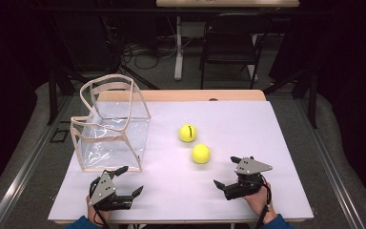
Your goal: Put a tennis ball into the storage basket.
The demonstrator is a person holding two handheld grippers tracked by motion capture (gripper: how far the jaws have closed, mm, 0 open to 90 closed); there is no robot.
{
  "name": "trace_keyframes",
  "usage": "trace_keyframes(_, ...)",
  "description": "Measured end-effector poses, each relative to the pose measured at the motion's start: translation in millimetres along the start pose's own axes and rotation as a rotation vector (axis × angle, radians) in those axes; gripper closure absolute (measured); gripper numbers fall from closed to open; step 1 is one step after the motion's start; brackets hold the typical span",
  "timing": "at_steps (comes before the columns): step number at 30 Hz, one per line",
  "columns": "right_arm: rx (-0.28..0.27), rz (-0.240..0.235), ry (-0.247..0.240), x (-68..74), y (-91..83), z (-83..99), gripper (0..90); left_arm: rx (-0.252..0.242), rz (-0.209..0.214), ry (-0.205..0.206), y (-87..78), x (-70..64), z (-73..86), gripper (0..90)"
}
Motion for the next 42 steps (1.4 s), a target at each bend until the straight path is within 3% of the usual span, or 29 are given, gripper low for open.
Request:
trace_keyframes(14, 0.048, -0.031, 0.003, -2.9, 12.7, -13.0, 0.0, -0.002, 0.002, 0.0, -0.5, 0.3, 0.2, 16.0)
trace_keyframes(26, 0.115, -0.065, 0.008, -5.2, 33.9, -19.5, 0.0, -0.001, 0.0, 0.005, -0.3, -0.7, -0.1, 16.0)
trace_keyframes(42, 0.159, -0.073, 0.013, -10.3, 43.9, -24.0, 0.0, -0.002, 0.004, 0.002, 1.2, -0.7, 0.0, 16.0)
Point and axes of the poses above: each handheld gripper's, and its own axes: y roughly forward along the jaws, z roughly out of its underside, x roughly to its left, the point moved 2 cm from there along y, roughly forward along the jaws, and after that the axes turned 1 degree about -z, right-handed, at the moved point
